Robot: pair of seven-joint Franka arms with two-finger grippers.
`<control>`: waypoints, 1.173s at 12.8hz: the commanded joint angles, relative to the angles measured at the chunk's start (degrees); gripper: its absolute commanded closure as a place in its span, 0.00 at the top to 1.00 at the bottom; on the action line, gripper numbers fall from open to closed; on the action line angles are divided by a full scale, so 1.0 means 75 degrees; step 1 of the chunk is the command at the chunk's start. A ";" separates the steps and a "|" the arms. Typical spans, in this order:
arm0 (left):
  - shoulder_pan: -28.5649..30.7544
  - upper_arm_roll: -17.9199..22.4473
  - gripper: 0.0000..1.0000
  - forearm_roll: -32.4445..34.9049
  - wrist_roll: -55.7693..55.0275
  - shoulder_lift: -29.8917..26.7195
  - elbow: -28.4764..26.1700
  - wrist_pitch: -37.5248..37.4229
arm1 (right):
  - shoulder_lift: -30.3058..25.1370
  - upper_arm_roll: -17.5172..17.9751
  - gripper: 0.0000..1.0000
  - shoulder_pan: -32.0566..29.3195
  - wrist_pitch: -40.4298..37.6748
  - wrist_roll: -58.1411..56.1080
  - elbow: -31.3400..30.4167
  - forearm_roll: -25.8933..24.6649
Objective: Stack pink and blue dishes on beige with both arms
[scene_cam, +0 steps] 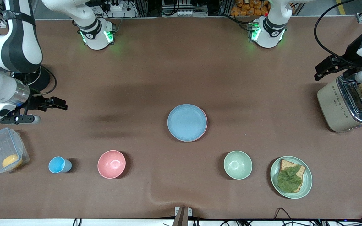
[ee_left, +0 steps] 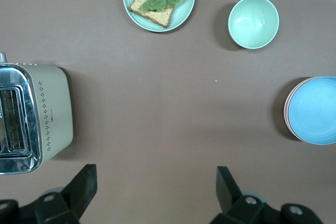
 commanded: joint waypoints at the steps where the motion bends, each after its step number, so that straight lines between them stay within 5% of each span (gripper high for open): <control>1: 0.0079 -0.0038 1.00 -0.0059 0.0167 -0.0162 -0.0120 0.0002 | -0.0153 0.0038 1.00 0.0023 -0.1321 0.0616 0.1113 -0.0181; 5: 0.0091 -0.0038 1.00 -0.0059 0.0167 -0.0162 -0.0132 0.0002 | -0.0362 0.0375 1.00 -0.0151 -0.2475 0.0934 0.2348 -0.0392; 6: 0.0079 -0.0038 1.00 -0.0059 0.0167 -0.0162 -0.0132 0.0002 | -0.0537 0.1097 1.00 -0.0837 -0.2487 0.1074 0.2337 -0.0496; 8: 0.0079 -0.0038 1.00 -0.0059 0.0167 -0.0162 -0.0132 0.0002 | -0.0714 0.3367 1.00 -0.2885 -0.2499 0.1122 0.2337 -0.1011; 9: 0.0079 -0.0038 1.00 -0.0059 0.0167 -0.0162 -0.0132 0.0002 | -0.0750 0.3865 1.00 -0.3370 -0.2534 0.1122 0.2337 -0.1048; 15: 0.0079 -0.0038 1.00 -0.0059 0.0144 -0.0104 -0.0050 -0.0080 | -0.0809 0.3858 1.00 -0.3469 -0.2674 0.0970 0.2349 -0.1083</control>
